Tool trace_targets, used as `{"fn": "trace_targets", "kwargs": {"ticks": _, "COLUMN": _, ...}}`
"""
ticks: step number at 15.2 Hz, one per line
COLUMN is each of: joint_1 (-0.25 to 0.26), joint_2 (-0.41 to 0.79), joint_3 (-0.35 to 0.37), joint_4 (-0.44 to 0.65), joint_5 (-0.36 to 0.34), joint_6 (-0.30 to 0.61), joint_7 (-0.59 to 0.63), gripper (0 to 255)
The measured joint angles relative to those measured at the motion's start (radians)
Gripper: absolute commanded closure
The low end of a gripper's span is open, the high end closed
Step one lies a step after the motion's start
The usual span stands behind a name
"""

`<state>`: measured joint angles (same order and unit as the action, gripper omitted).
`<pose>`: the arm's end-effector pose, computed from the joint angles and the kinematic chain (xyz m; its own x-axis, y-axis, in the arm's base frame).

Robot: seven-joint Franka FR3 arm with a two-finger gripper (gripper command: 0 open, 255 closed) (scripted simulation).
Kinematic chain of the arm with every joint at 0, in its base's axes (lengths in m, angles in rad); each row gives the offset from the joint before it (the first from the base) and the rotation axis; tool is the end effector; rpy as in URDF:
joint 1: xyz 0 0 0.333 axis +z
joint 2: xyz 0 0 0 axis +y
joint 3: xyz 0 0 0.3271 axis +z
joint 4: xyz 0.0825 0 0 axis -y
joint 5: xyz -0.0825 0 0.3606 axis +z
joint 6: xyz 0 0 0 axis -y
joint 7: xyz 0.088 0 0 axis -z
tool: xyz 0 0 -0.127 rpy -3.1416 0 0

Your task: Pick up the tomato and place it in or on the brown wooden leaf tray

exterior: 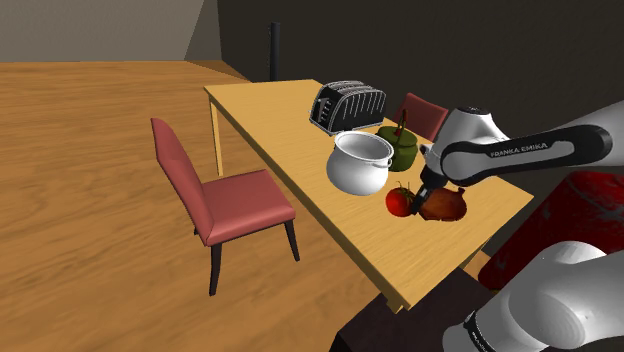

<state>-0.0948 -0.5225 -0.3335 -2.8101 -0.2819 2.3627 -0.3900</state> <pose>0.3042 -0.1357 0.3541 0.9802 0.1940 0.0401 0.1911 -0.9794 0.0658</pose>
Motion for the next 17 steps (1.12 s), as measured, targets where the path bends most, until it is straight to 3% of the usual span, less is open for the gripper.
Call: {"fn": "trace_targets", "kwargs": {"ticks": 17, "joint_1": 0.001, "joint_2": -0.142, "joint_3": 0.035, "joint_4": 0.140, "joint_5": 0.030, "joint_6": -0.280, "joint_7": -0.023, "gripper": 255}}
